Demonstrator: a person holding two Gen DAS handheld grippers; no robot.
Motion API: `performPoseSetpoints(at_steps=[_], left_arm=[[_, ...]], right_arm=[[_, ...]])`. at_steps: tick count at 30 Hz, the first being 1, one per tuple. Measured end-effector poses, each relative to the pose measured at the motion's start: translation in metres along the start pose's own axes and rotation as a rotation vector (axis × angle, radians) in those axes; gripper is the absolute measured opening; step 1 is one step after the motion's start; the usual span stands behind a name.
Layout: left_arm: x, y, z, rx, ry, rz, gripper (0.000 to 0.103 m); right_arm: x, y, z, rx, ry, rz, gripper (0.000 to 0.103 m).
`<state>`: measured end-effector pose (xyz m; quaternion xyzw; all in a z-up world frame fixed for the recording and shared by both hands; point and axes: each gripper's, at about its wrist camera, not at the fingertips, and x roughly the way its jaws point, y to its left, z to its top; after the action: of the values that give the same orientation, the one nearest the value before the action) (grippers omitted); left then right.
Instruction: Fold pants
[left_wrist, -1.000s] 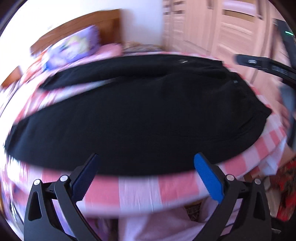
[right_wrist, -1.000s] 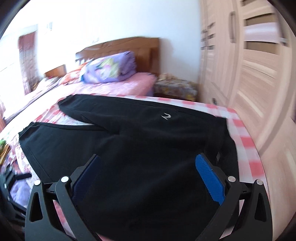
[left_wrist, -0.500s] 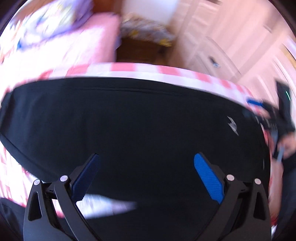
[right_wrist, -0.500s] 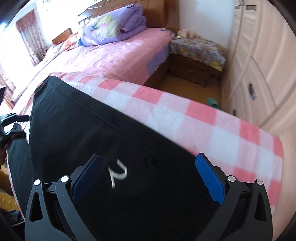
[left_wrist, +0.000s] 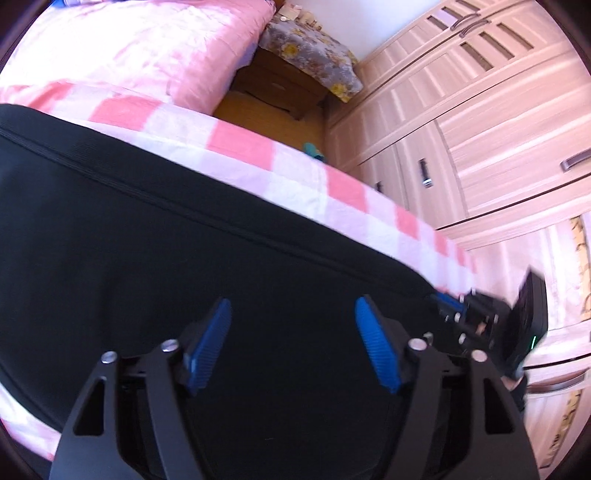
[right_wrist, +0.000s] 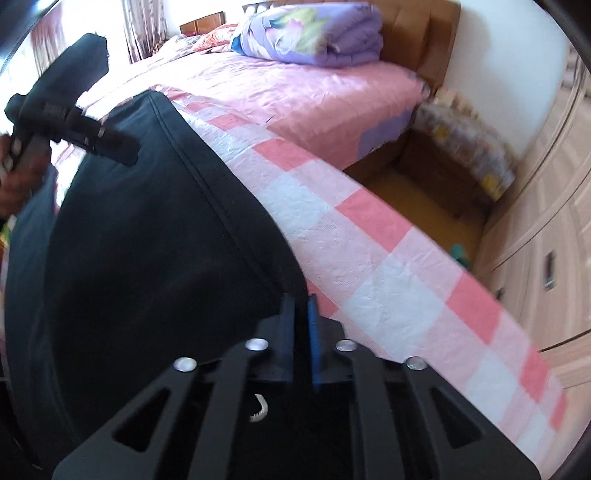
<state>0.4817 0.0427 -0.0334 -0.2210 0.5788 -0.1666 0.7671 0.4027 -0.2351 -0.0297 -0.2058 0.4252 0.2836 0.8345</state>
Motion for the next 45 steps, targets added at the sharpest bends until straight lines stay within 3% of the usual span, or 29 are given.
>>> performPoseSetpoints(at_steps=[3, 5, 9, 10, 11, 12, 14, 17, 19, 20, 21, 23, 24, 25, 28, 29, 31, 33, 36, 38, 40, 45], left_arm=[[0.0, -0.005, 0.0, -0.066, -0.007, -0.064, 0.084], [-0.001, -0.008, -0.001, -0.099, -0.015, -0.08, 0.084], [0.003, -0.018, -0.002, -0.14, -0.005, -0.011, 0.086], [0.004, -0.018, -0.004, -0.149, -0.006, -0.002, 0.076], [0.002, -0.017, -0.007, -0.153, -0.018, 0.005, 0.059], [-0.004, -0.017, -0.014, -0.146, -0.048, 0.058, 0.014], [-0.024, -0.013, -0.033, -0.118, -0.12, 0.004, 0.011], [-0.087, -0.023, -0.096, 0.0, -0.35, -0.078, 0.01], [-0.13, -0.036, -0.173, 0.168, -0.532, -0.069, 0.01], [-0.138, -0.038, -0.2, 0.224, -0.574, -0.058, 0.01], [-0.144, -0.037, -0.237, 0.289, -0.608, -0.024, 0.01], [-0.132, -0.022, -0.293, 0.32, -0.587, 0.047, 0.015], [-0.123, -0.014, -0.308, 0.314, -0.558, 0.07, 0.019], [-0.109, -0.002, -0.321, 0.289, -0.516, 0.086, 0.023], [-0.078, 0.035, -0.342, 0.159, -0.384, 0.073, 0.033], [-0.083, 0.041, -0.347, 0.156, -0.406, 0.036, 0.037], [-0.093, 0.05, -0.349, 0.111, -0.418, 0.019, 0.068], [-0.104, 0.06, -0.347, 0.041, -0.437, -0.017, 0.089], [-0.109, 0.073, -0.339, -0.018, -0.438, -0.074, 0.091], [-0.108, 0.076, -0.335, -0.038, -0.423, -0.099, 0.091], [-0.108, 0.076, -0.332, -0.05, -0.411, -0.115, 0.092], [-0.108, 0.066, -0.319, -0.008, -0.374, -0.094, 0.094]], right_arm=[[-0.051, 0.049, -0.011, -0.101, -0.142, -0.13, 0.009], [-0.07, 0.078, -0.019, -0.145, -0.185, -0.193, 0.009], [-0.099, 0.127, -0.044, -0.198, -0.252, -0.273, 0.008], [-0.103, 0.141, -0.053, -0.207, -0.263, -0.292, 0.008], [-0.105, 0.152, -0.06, -0.21, -0.269, -0.307, 0.008], [-0.107, 0.165, -0.07, -0.209, -0.278, -0.348, 0.008], [-0.112, 0.179, -0.084, -0.187, -0.302, -0.401, 0.008], [-0.132, 0.206, -0.108, -0.144, -0.37, -0.447, 0.008], [-0.147, 0.228, -0.128, -0.13, -0.4, -0.463, 0.008], [-0.153, 0.238, -0.139, -0.109, -0.396, -0.455, 0.008], [-0.155, 0.243, -0.147, -0.089, -0.39, -0.438, 0.009], [-0.149, 0.253, -0.171, -0.016, -0.313, -0.361, 0.011], [-0.143, 0.257, -0.185, 0.033, -0.255, -0.327, 0.019], [-0.141, 0.258, -0.193, 0.069, -0.24, -0.308, 0.035], [-0.159, 0.251, -0.223, 0.277, -0.259, -0.214, 0.051], [-0.166, 0.25, -0.227, 0.323, -0.27, -0.207, 0.052], [-0.189, 0.232, -0.246, 0.466, -0.311, -0.222, 0.058], [-0.209, 0.205, -0.271, 0.636, -0.362, -0.234, 0.058], [-0.228, 0.159, -0.314, 0.876, -0.426, -0.201, 0.058], [-0.228, 0.121, -0.33, 0.985, -0.419, -0.221, 0.058], [-0.222, 0.09, -0.337, 1.039, -0.43, -0.167, 0.059], [-0.196, 0.056, -0.335, 1.109, -0.416, -0.101, 0.059]])
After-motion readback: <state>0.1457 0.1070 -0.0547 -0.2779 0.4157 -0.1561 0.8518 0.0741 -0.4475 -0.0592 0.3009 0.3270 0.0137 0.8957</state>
